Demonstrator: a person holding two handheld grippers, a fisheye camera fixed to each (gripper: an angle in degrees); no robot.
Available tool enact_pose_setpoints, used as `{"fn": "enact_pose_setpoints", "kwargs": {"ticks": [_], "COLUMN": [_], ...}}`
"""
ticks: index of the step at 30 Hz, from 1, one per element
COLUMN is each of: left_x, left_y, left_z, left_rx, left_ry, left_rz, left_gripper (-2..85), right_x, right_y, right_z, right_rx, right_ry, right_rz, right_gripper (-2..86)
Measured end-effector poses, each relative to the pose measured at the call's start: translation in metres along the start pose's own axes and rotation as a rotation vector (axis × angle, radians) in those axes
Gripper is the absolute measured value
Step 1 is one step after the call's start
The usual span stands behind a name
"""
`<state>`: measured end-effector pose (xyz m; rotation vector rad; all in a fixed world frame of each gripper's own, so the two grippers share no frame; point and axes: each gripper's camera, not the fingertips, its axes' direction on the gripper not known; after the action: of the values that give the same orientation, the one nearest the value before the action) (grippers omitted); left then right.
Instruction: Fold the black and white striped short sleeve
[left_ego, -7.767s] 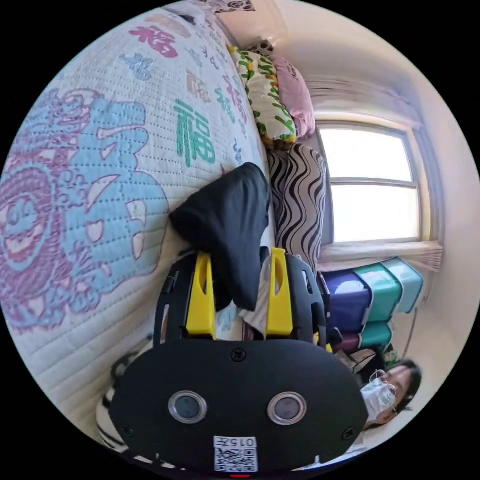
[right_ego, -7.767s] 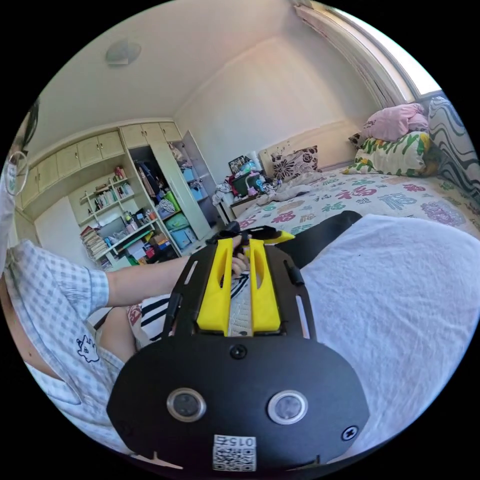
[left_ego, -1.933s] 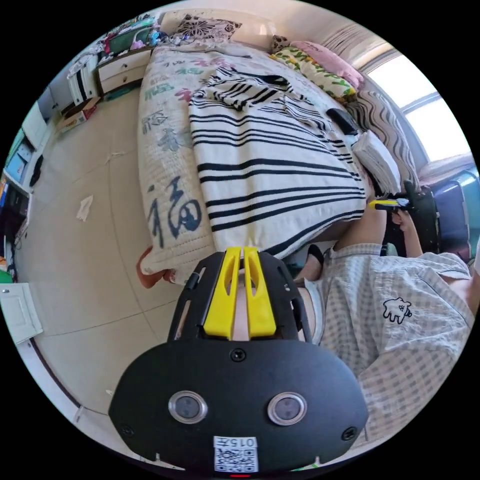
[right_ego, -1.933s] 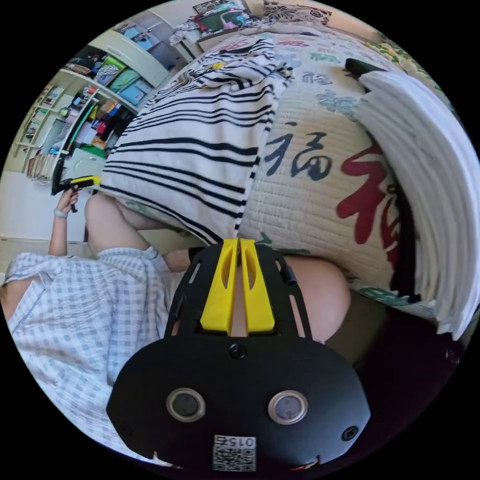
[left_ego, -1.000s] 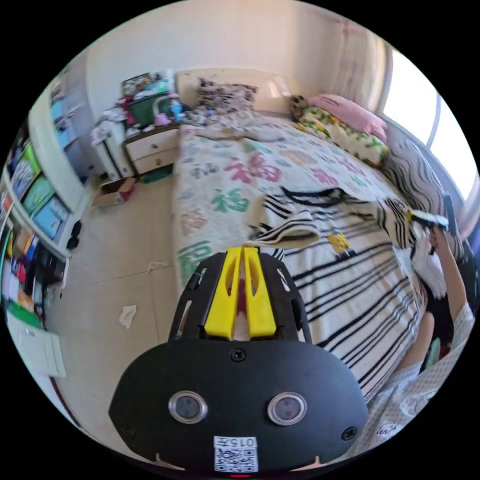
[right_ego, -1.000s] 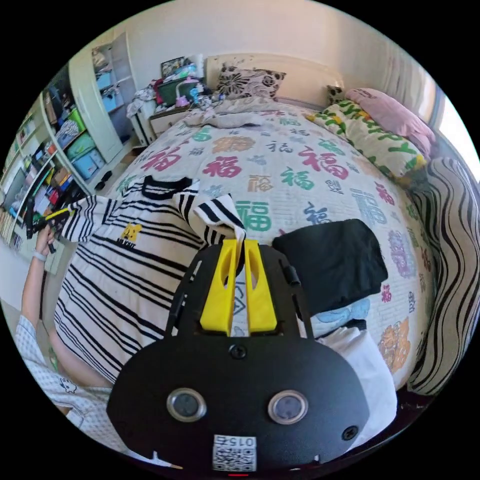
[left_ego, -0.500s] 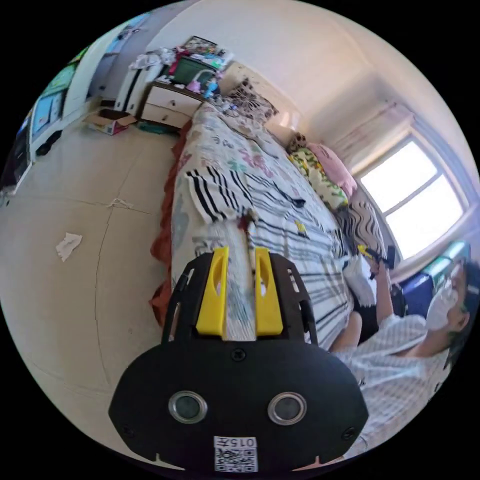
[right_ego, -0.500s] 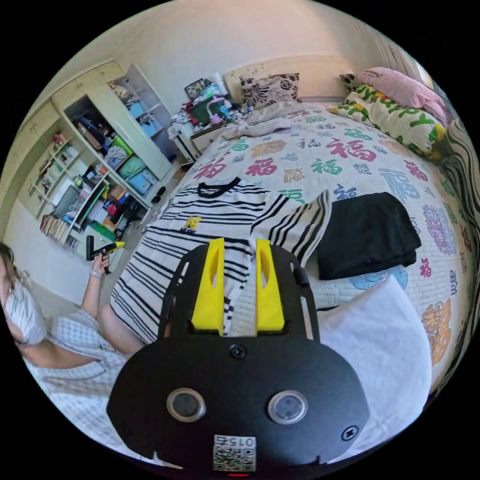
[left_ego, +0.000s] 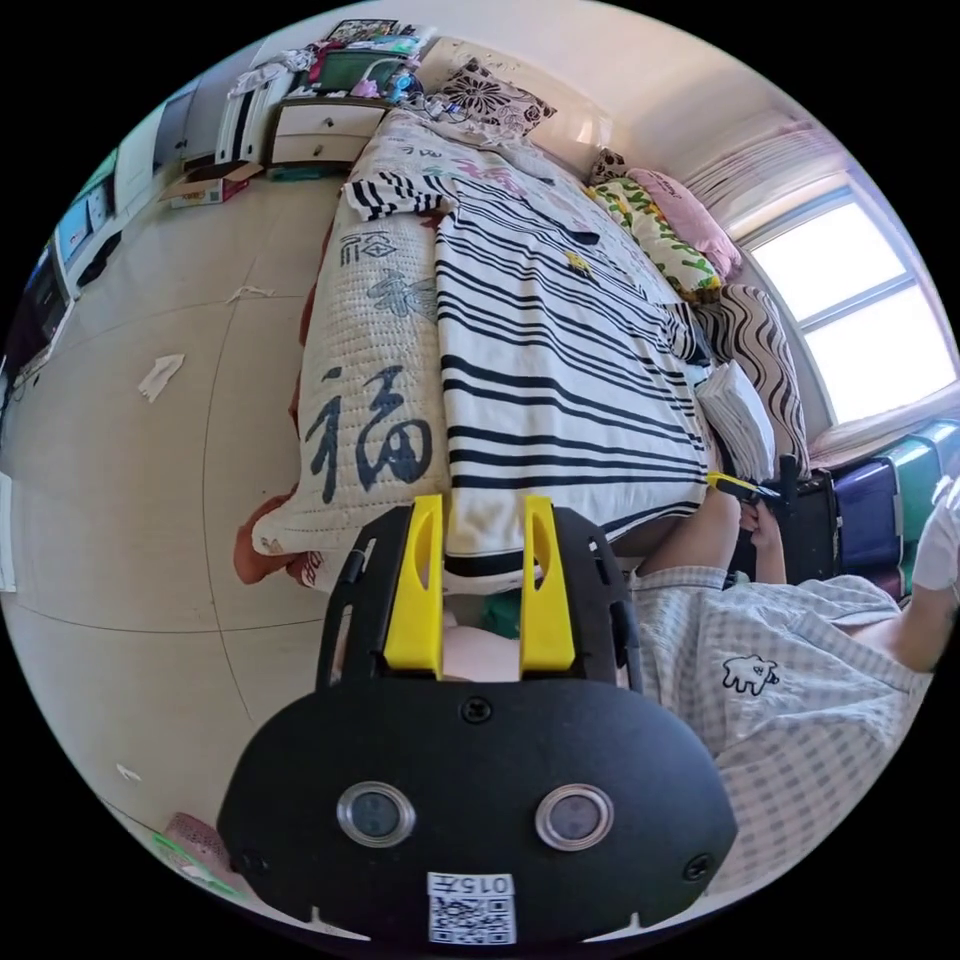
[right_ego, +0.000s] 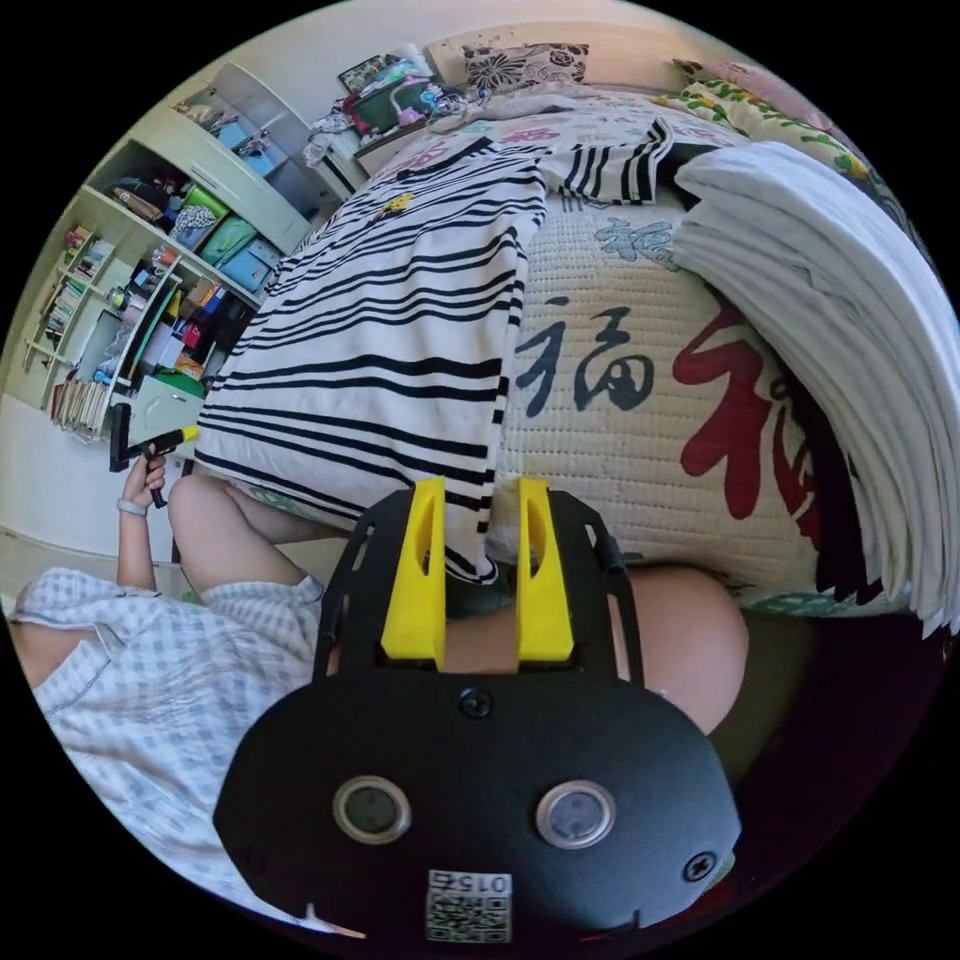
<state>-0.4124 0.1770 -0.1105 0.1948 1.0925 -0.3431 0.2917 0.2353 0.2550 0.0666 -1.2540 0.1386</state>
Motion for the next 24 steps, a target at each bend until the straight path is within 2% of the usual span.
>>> {"fn": "enact_pose_setpoints", "kwargs": {"ticks": [3, 6, 10, 12, 15, 20, 24], "left_x": [0.000, -0.003, -0.001, 0.004, 0.009, 0.002, 0.001], "left_y": [0.003, -0.001, 0.002, 0.015, 0.031, 0.043, 0.051], "left_z": [0.002, 0.006, -0.001, -0.015, -0.023, -0.003, 0.008], "left_rx": [-0.001, -0.041, -0.067, -0.012, 0.025, -0.022, -0.053], "left_ry": [-0.053, -0.082, -0.043, -0.057, -0.065, -0.084, -0.065], "left_rz": [0.008, 0.028, 0.061, 0.077, 0.089, 0.069, 0.056], "left_gripper": [8.6, 6.5, 1.2, 0.1, -0.3, 0.3, 4.3], "right_x": [0.000, 0.008, 0.013, 0.015, 0.014, 0.011, 0.005], "right_y": [0.007, 0.012, 0.025, 0.040, 0.053, 0.060, 0.065], "right_z": [0.009, 0.019, 0.008, -0.002, -0.004, 0.004, 0.006], "right_rx": [-0.050, -0.038, -0.012, 0.026, 0.027, 0.006, 0.011], "right_ry": [-0.129, -0.072, -0.139, -0.177, -0.163, -0.150, -0.161], "right_rz": [-0.039, -0.023, -0.041, -0.041, -0.044, -0.032, -0.018], "right_gripper": [10.1, 6.4, 1.4, 0.1, -0.4, -0.2, 0.4]}}
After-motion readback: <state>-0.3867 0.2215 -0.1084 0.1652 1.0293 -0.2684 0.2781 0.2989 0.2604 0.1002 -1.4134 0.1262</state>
